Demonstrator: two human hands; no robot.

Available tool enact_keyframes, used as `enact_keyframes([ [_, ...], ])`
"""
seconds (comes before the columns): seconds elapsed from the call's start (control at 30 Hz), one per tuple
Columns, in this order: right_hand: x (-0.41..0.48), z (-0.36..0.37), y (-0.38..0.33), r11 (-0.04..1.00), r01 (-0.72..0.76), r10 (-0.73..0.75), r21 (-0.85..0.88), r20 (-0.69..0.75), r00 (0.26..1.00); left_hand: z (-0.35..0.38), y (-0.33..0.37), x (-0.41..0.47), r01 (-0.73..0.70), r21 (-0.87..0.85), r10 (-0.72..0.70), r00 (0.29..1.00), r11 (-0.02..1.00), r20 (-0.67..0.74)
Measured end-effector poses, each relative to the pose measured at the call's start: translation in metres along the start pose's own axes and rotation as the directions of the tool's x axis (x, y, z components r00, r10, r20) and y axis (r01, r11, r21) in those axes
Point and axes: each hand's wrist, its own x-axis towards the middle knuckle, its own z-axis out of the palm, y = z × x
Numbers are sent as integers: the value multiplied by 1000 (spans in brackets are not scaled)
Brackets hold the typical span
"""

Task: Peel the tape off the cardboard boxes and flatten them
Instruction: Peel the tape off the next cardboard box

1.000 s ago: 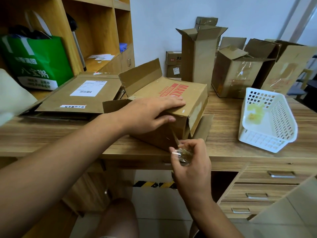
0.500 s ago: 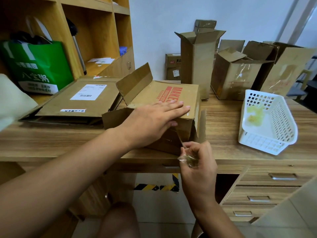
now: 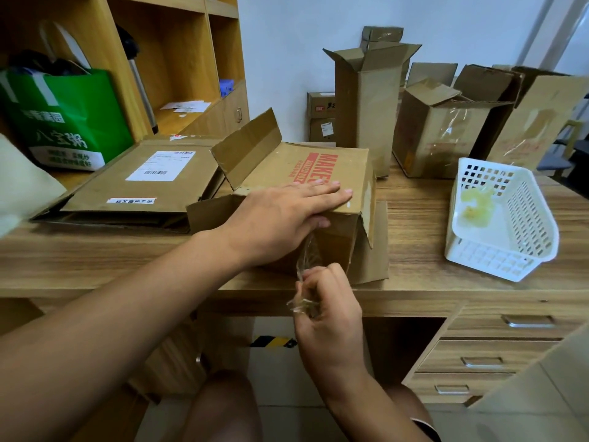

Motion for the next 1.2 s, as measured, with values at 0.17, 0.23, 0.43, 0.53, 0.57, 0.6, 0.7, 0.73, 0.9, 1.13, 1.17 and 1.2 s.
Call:
enact_keyframes([
  [0.17,-7,8,-23,999,45,-47,20,120,992,-6,-2,4,48,-88,-44,998,995,47],
  [0.23,-8,9,-24,999,19,-25,48,129,991,-10,-4,5,58,-146,-50,997,988,62],
  [0.43,8,-12,-13,996,-63,63,66,1,998,-20,-19,13,141,-313,-81,977,939,197],
  [0.53,13,-19,-7,998,-41,39,-50,-34,999,-24,-23,12,121,-363,-44,976,924,214],
  [0.57,15,-20,-5,996,-43,40,-83,-37,999,-24,-24,11,116,-360,-39,976,926,215],
  [0.6,17,-21,-2,993,-64,62,-102,-29,998,-24,-25,11,111,-351,-37,976,930,213],
  [0.7,26,-24,0,987,-95,101,-129,39,994,-25,-30,7,102,-349,-26,976,931,218],
  [0.73,28,-24,1,988,-74,84,-135,64,994,-27,-32,7,96,-355,-12,973,930,232],
  [0.9,29,-22,-3,988,-91,102,-125,88,991,-31,-36,5,96,-348,11,956,932,292],
  [1.13,13,-10,-13,990,-132,136,-40,106,985,-30,-37,5,106,-375,9,956,921,293],
  [1.17,12,-8,-13,990,-141,143,-27,109,984,-29,-36,5,104,-376,10,957,921,291],
  [1.2,10,-7,-14,989,-148,149,-17,112,982,-29,-36,5,103,-376,12,957,921,289],
])
